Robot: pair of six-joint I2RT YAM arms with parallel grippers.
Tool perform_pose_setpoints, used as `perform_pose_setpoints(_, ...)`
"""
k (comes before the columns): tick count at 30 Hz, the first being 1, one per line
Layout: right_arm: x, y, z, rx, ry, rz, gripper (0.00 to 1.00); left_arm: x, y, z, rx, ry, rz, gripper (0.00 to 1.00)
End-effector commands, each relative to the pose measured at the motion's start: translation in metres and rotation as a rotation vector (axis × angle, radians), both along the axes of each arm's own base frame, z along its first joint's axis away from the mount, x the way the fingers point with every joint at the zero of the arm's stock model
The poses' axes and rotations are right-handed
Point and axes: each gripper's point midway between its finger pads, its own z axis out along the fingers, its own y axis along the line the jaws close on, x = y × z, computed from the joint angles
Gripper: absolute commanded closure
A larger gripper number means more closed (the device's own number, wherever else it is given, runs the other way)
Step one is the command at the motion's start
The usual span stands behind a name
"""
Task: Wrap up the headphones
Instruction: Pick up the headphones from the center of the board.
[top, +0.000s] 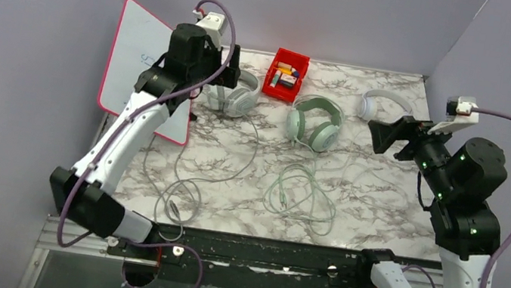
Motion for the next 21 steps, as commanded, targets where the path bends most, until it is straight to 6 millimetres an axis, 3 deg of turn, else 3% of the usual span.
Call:
perform_pose_setpoints(1, 0.003, 0.017, -0.026, -0.013, 0.076, 0.107, 0.00, 0.042, 0.019, -0.039, 0.070, 0.164, 0.052, 0.01)
perform_pose_setpoints(8, 0.007, 0.039, -0.048, 0.015, 0.139, 0.231, 0.00, 0.130, 0.050, -0.092, 0.182, 0.289, 0.181, 0.02)
perform_pose_setpoints(13, 0.012, 0.048, -0.061, 0.026, 0.174, 0.284, 0.00, 0.177, 0.050, -0.127, 0.235, 0.344, 0.189, 0.02)
perform_pose_setpoints(17, 0.014, 0.050, -0.065, 0.018, 0.184, 0.295, 0.00, 0.204, 0.058, -0.173, 0.322, 0.384, 0.213, 0.02)
perform_pose_setpoints(21, 0.015, 0.051, -0.065, 0.017, 0.180, 0.304, 0.00, 0.213, 0.068, -0.220, 0.367, 0.449, 0.227, 0.02)
